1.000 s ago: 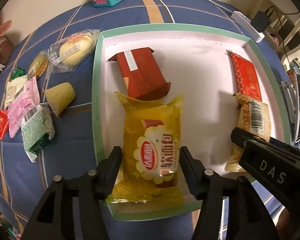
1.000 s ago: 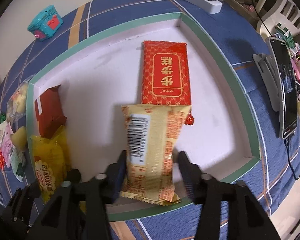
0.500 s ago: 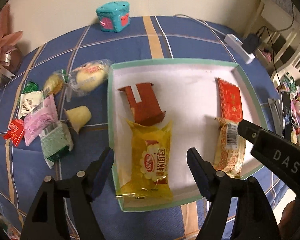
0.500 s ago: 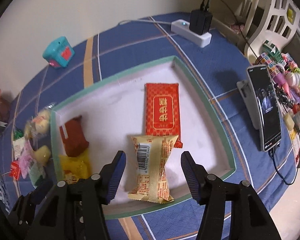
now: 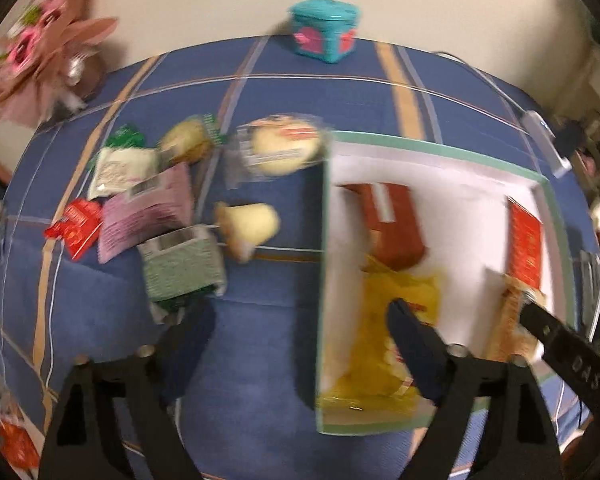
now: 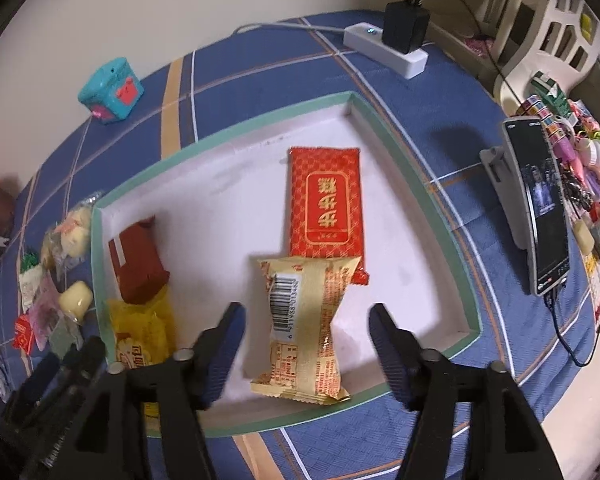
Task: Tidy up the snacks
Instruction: 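Move both tools back toward the remaining snack pile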
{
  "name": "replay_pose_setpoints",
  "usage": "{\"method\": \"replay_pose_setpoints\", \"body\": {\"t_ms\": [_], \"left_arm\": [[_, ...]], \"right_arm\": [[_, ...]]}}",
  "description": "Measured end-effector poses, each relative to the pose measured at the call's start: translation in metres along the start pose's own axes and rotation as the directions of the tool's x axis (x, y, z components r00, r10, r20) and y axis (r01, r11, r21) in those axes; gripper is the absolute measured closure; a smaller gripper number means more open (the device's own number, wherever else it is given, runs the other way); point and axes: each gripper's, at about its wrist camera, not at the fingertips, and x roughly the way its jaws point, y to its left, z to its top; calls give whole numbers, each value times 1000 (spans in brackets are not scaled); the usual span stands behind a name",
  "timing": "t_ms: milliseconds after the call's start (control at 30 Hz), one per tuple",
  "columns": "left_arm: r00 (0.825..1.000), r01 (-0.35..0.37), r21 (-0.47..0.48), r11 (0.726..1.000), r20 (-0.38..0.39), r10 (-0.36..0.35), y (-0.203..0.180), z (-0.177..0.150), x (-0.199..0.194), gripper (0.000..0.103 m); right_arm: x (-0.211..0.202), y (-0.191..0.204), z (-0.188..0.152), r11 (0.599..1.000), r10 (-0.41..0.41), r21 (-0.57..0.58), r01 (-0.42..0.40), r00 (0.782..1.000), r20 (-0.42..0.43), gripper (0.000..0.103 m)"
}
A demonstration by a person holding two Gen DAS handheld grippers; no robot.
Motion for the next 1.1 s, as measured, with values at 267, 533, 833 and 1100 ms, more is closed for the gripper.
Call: {"method": "replay_pose_setpoints", "body": {"t_ms": [267, 533, 833, 1100], "left_arm": [[999, -22, -117, 993, -26, 20, 34, 1, 13, 0], [998, -40, -147, 988, -56, 32, 44, -1, 20, 0], [997, -43, -159, 986, -66, 33, 63, 0, 24, 0], [998, -55, -215, 975, -38, 48, 103, 7, 16, 0]], "right_arm": [[12, 9, -3, 999, -14, -44, 13, 1000, -14, 0], [15, 9, -3, 997, -63, -45, 61, 998, -24, 0], [15, 17, -4, 994, -83, -67, 81, 996, -23, 0], [5, 39, -5, 993, -73, -97, 73, 997, 9, 0]]}}
